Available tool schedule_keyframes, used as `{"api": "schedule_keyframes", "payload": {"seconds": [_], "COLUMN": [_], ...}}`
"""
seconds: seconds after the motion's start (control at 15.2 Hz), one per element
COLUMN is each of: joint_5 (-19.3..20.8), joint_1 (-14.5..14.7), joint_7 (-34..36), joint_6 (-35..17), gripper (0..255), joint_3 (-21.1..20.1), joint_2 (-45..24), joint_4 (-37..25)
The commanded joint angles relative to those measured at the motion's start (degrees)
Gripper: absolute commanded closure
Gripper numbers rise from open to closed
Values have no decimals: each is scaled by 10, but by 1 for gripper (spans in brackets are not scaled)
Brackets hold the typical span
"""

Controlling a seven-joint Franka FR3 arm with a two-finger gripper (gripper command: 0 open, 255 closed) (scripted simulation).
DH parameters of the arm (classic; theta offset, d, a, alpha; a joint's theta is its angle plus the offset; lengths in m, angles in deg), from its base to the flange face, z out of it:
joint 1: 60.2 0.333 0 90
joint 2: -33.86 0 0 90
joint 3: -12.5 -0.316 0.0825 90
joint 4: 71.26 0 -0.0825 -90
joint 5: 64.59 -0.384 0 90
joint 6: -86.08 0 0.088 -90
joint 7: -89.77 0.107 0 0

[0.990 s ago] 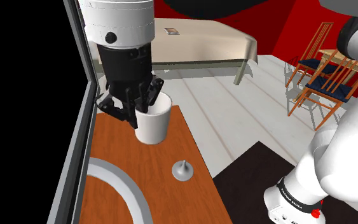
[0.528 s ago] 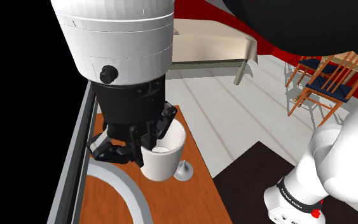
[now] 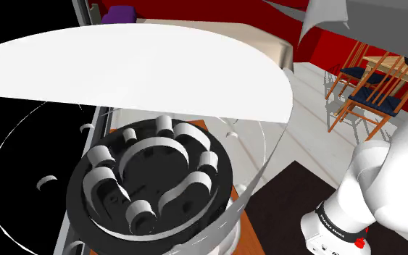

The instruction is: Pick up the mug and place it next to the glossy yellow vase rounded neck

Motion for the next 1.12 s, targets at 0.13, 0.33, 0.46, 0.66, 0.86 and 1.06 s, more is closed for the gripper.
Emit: {"api": "schedule_keyframes", "payload": {"seconds": [0.13, 0.33, 0.46, 0.66, 0.86, 1.06], "joint_5": [8, 30, 49, 83, 121, 160], "joint_1": [33, 65, 92, 143, 204, 276], "joint_7": [65, 120, 158, 216, 272, 320], "joint_6": [6, 15, 22, 37, 56, 81], "gripper": [255, 255, 255, 255, 255, 255], "joint_3": [-31, -54, -68, -82, -88, -83], "joint_2": [-14, -43, -68, -112, -162, -213], "joint_4": [-12, -35, -55, -92, -140, -198]}}
